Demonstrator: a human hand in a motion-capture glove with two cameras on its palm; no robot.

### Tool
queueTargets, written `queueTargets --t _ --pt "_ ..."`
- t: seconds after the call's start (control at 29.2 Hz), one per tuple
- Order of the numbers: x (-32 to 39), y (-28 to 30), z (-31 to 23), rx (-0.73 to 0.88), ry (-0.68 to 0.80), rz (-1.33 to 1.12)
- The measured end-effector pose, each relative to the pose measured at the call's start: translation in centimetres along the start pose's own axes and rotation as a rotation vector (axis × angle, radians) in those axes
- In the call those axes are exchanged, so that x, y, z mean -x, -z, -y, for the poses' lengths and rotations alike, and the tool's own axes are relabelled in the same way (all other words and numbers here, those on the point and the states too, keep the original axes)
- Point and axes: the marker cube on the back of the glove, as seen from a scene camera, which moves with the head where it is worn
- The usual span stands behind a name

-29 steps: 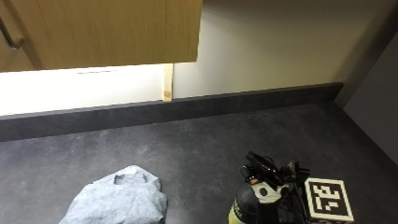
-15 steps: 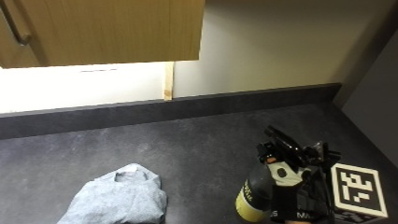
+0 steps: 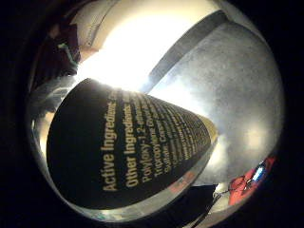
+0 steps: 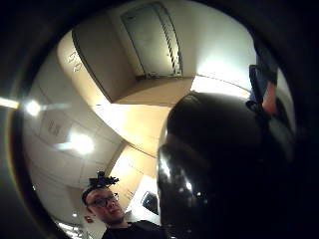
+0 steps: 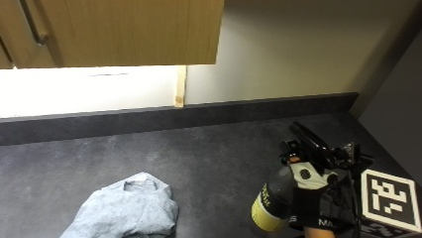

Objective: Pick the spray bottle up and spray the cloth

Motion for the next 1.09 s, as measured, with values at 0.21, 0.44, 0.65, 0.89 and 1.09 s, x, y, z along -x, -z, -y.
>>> queueTargets --t 0.21,0.44,0.65,0.89,1.09 --pt "1.1 -2.1 -0.9 0.059 -0.011 -0.013" --pt "2.4 -6.9 -2.1 0.146 -0.041 0.041" --pt "1.9 -9.7 -2.1 0.218 -0.019 0.065" --pt "0.7 -9.8 -1.7 0.215 -0.029 0.02" --pt "1.4 -11.3 -2.6 0.25 -0.104 -0.045"
